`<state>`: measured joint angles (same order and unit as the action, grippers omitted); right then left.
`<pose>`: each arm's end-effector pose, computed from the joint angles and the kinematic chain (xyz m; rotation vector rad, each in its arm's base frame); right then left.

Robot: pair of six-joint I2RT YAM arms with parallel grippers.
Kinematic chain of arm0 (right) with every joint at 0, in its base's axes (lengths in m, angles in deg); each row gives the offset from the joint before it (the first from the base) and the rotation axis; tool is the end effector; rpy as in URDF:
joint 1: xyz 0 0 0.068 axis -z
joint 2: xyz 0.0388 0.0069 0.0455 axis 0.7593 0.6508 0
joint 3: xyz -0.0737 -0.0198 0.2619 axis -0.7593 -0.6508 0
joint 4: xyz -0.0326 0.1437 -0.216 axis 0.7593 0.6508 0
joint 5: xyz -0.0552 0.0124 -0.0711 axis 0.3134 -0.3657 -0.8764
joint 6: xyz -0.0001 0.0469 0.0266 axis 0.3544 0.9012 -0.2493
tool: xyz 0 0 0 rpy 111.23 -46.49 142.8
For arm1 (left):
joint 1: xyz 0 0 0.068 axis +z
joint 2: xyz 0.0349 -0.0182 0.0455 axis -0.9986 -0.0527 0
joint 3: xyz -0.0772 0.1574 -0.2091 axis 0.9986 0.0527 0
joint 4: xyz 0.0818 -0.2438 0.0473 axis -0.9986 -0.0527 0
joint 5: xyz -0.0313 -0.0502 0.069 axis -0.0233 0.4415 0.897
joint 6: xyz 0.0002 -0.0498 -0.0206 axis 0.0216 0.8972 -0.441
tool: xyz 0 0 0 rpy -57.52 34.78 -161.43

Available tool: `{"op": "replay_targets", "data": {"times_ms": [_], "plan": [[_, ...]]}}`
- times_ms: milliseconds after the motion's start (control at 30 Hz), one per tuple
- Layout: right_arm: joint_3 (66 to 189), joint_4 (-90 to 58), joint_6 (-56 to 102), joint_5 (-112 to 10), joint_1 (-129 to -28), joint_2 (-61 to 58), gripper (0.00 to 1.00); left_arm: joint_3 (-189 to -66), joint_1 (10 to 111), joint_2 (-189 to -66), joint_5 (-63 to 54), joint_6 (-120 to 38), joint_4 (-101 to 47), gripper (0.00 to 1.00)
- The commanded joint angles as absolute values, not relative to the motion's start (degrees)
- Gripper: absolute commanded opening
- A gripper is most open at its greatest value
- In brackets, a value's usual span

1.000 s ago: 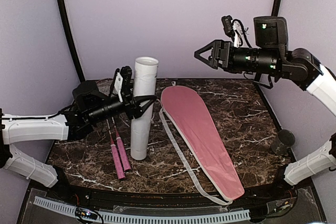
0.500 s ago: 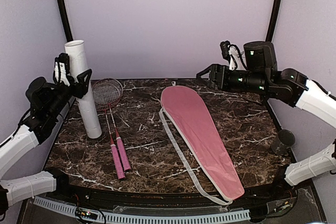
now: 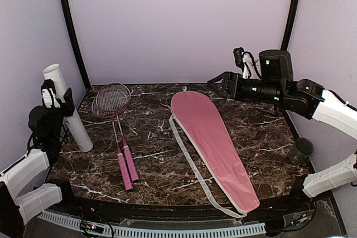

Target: Pack up the badminton gear

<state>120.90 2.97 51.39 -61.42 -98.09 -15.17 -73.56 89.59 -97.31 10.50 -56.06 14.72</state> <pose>0.1778 0.1999 0.3887 -0.2048 1.9918 0.9352 0.1830 0.0125 0.2759 -0.0878 1.2713 0.1655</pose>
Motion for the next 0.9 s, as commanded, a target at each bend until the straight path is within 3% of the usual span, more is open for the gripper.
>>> {"op": "replay_targets", "data": {"times_ms": [0,167,433,867], "plan": [[120.83,-0.51,51.65,-60.22,-97.62,-15.15,0.74,-71.08,90.47,-96.63,11.32,-55.14,25.43,0.60],[120.61,-1.37,51.87,-59.32,-97.61,-14.52,0.74,-69.55,90.49,-96.53,10.87,-54.73,26.25,0.65],[120.00,-1.97,51.92,-58.88,-97.61,-14.71,0.74,-70.55,90.44,-96.28,10.31,-53.61,22.44,0.93],[118.49,-4.45,50.72,-57.31,-97.45,-14.50,0.75,-70.01,90.43,-84.32,5.81,-45.42,6.99,0.99]]}}
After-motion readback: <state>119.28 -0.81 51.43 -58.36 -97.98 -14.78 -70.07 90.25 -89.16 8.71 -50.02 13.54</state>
